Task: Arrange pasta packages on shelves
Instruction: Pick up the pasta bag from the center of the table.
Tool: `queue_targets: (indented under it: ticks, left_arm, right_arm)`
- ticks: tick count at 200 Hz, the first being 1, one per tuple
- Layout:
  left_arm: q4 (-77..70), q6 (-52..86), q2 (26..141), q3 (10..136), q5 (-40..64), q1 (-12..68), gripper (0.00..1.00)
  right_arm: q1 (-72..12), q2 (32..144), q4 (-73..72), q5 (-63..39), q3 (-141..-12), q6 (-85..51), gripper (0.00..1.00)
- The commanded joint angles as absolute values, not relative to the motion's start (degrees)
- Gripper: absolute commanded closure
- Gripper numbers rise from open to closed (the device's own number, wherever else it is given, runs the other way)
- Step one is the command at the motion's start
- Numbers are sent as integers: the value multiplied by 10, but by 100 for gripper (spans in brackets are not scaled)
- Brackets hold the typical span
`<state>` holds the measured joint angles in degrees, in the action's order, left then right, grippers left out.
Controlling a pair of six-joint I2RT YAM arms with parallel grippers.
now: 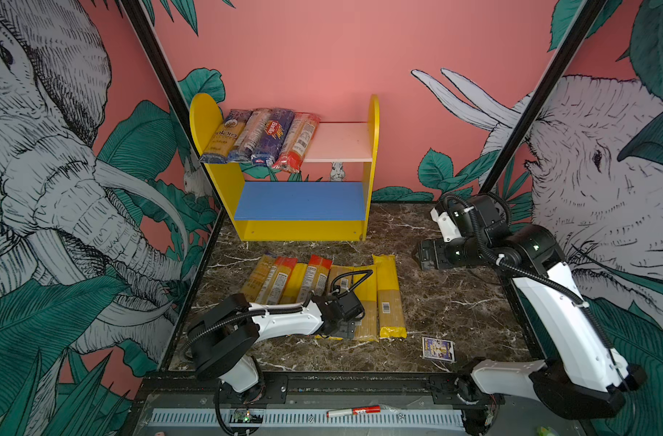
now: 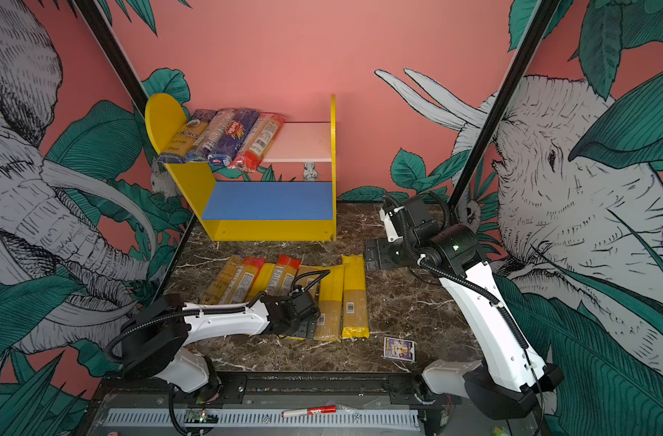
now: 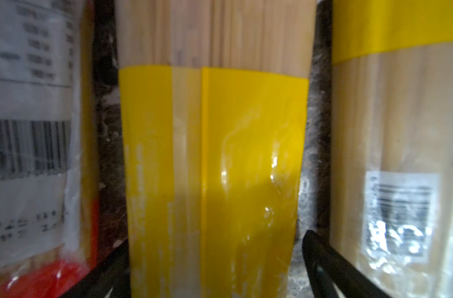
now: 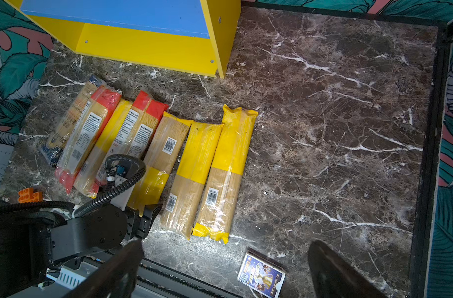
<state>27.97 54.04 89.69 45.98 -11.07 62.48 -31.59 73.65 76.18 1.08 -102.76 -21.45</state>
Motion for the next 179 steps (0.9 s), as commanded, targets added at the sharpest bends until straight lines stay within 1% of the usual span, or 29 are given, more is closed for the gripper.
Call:
queue_targets:
  ticks: [1, 10, 19, 61, 85, 95, 99, 152, 179]
  left_arm:
    - [266, 580, 953, 421, -57, 628, 7]
    - [267, 585, 962, 418, -54, 629, 9]
    - [265, 589, 969, 414, -50, 632, 15]
    - [237, 600, 982, 395, -33, 641, 48]
    - [249, 590, 961, 391, -37, 641, 79]
    - [263, 585, 947, 393, -43, 641, 95]
    - [268, 583, 940, 393, -46, 641, 100]
    - [337, 562, 818, 394, -103, 639, 100]
    - [326, 555, 744, 377, -123, 636, 100]
  right_arm:
    - [-314, 740, 773, 20, -1035, -216, 1]
    - [-314, 741, 773, 19, -1034, -215, 1]
    - [-314, 742, 773, 19, -1033, -216, 1]
    - [-314, 746, 772, 16, -1036, -214, 1]
    - [-314, 750, 772, 15, -1040, -213, 1]
    - [-313, 752, 771, 13, -1041, -213, 1]
    - [-313, 752, 770, 12, -1042, -213, 1]
    - [-313, 762, 752, -11, -1042, -216, 1]
    - [-312, 768, 745, -21, -1045, -218, 1]
